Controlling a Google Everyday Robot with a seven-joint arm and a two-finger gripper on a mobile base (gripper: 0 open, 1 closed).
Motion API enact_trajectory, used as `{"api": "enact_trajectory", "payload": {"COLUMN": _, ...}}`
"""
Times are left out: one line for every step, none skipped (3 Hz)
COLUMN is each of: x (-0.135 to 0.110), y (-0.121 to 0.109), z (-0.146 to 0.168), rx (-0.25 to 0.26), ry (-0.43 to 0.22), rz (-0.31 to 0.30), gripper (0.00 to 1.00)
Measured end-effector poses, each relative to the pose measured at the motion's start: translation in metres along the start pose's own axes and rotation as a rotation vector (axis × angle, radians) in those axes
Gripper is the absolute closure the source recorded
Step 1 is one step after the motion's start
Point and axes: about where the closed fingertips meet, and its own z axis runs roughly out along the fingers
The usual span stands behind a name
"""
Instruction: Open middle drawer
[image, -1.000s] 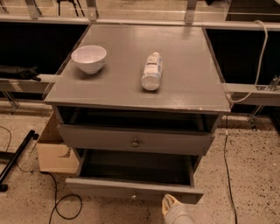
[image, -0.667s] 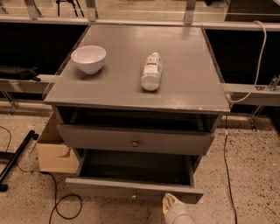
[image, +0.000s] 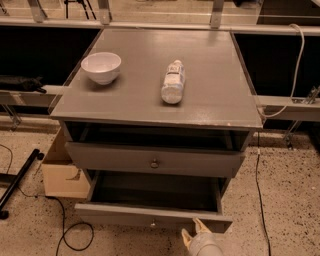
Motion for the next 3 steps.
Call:
{"api": "enact_trajectory", "payload": {"x": -0.001, "y": -0.001, "z": -0.001, "rx": 0.007, "ry": 0.001, "rz": -0.008, "gripper": 0.0}}
{"api": "enact_trajectory", "payload": {"x": -0.015, "y": -0.018, "z": 0.017, "rx": -0.009, "ry": 0.003, "rz": -0.025, "gripper": 0.0}}
{"api": "enact_trajectory", "payload": {"x": -0.016, "y": -0.019, "z": 0.018, "rx": -0.009, "ry": 0.003, "rz": -0.024, "gripper": 0.0}}
